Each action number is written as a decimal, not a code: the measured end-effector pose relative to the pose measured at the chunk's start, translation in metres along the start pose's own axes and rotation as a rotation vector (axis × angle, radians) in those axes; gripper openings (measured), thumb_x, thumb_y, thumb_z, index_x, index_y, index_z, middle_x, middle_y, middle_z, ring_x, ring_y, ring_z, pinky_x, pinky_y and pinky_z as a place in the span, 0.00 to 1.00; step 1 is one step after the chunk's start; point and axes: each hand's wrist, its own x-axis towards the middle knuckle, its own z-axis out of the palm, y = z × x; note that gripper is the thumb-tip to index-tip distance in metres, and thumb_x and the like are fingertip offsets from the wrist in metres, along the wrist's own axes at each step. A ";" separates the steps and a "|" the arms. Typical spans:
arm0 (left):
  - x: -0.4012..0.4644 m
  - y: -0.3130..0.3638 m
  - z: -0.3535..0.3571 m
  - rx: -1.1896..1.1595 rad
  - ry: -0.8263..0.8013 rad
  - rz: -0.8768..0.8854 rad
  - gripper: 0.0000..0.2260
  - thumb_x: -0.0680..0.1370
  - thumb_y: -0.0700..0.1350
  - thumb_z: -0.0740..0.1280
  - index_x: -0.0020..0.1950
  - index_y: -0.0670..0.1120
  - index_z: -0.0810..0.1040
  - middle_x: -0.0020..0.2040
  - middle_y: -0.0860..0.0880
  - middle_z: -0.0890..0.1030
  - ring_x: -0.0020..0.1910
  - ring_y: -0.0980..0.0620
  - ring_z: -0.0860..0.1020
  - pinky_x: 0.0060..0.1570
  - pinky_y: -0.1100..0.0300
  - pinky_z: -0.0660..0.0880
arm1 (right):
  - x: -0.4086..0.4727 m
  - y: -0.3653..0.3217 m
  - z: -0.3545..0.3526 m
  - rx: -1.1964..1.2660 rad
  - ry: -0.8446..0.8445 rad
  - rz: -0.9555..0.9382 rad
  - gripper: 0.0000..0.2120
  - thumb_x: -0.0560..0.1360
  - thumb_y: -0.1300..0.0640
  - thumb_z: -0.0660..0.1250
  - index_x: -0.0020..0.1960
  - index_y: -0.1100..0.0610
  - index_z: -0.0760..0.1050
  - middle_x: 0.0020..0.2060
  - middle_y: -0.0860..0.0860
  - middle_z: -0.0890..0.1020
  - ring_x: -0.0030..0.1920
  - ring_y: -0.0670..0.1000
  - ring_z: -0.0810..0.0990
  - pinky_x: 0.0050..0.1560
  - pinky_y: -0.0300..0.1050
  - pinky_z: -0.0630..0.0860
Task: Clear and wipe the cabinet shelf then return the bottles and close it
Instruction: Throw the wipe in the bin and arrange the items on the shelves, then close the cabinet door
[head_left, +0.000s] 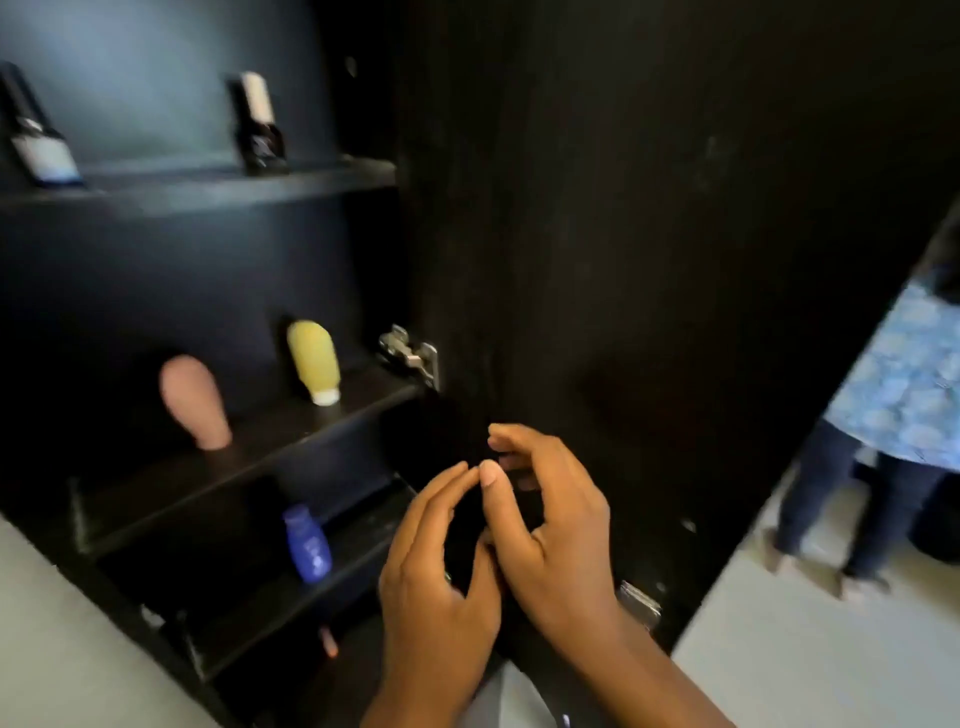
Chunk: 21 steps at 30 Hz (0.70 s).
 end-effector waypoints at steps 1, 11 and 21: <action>-0.010 0.000 0.013 0.003 -0.064 -0.024 0.25 0.79 0.41 0.72 0.73 0.58 0.76 0.72 0.62 0.76 0.73 0.58 0.74 0.70 0.47 0.76 | -0.010 0.007 -0.015 0.000 0.010 0.025 0.13 0.83 0.50 0.64 0.66 0.51 0.77 0.56 0.41 0.81 0.59 0.45 0.81 0.55 0.46 0.81; -0.075 0.027 0.123 -0.113 -0.137 -0.214 0.27 0.80 0.46 0.74 0.68 0.74 0.71 0.73 0.68 0.71 0.72 0.64 0.73 0.68 0.60 0.75 | -0.066 0.066 -0.129 0.038 0.160 0.082 0.07 0.83 0.51 0.61 0.58 0.46 0.76 0.46 0.36 0.81 0.47 0.43 0.83 0.46 0.32 0.78; -0.096 0.061 0.180 -0.008 0.145 -0.164 0.25 0.76 0.48 0.74 0.70 0.66 0.73 0.75 0.64 0.69 0.75 0.57 0.71 0.67 0.70 0.72 | -0.045 0.115 -0.145 0.222 -0.034 0.437 0.10 0.84 0.43 0.57 0.59 0.39 0.76 0.51 0.33 0.82 0.58 0.40 0.81 0.55 0.30 0.78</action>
